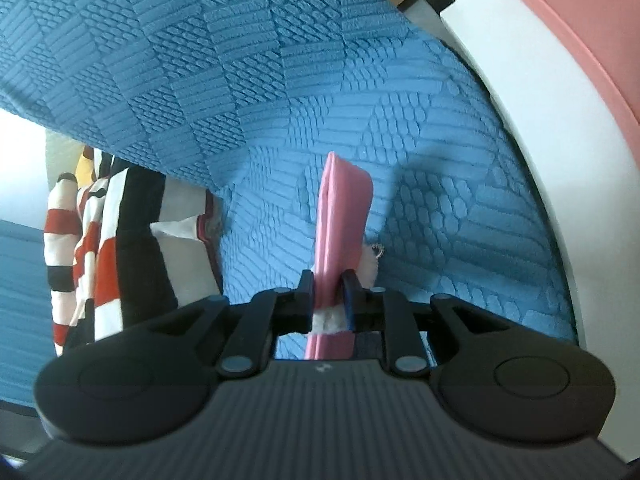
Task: Organize objects
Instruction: 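Open the right gripper and release the ring on the strip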
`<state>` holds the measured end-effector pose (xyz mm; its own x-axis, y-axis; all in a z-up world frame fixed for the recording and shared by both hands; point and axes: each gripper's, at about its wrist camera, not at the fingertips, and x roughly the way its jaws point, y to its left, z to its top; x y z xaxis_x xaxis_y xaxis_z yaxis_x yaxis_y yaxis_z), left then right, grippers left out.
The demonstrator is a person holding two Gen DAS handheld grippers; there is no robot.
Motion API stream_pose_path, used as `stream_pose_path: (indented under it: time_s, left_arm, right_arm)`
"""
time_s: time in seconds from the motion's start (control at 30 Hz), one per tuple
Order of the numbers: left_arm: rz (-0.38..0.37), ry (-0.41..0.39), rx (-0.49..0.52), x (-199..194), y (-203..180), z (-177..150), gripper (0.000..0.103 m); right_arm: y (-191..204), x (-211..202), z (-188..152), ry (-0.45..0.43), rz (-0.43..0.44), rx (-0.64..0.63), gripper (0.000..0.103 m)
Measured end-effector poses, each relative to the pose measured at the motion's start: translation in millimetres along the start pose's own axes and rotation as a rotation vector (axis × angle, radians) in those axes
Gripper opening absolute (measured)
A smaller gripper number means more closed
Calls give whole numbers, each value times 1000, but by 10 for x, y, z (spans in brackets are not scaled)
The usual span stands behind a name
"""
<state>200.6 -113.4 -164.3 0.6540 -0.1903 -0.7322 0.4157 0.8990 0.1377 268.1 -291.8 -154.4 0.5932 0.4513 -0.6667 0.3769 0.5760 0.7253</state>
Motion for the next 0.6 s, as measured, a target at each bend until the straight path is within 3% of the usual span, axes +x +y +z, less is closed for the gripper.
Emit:
stream_pose_path:
  time_s: [0.2, 0.3, 0.6]
  left_arm:
    - [-35, 11, -99, 14, 137, 37, 15]
    - [-55, 21, -152, 21, 221, 52, 15]
    - [-93, 35, -211, 57, 302, 63, 16]
  right_arm:
    - [18, -223, -106, -30, 35, 27, 48]
    - [58, -214, -221, 4, 70, 25, 49]
    - [75, 108, -321, 93, 43, 44, 48]
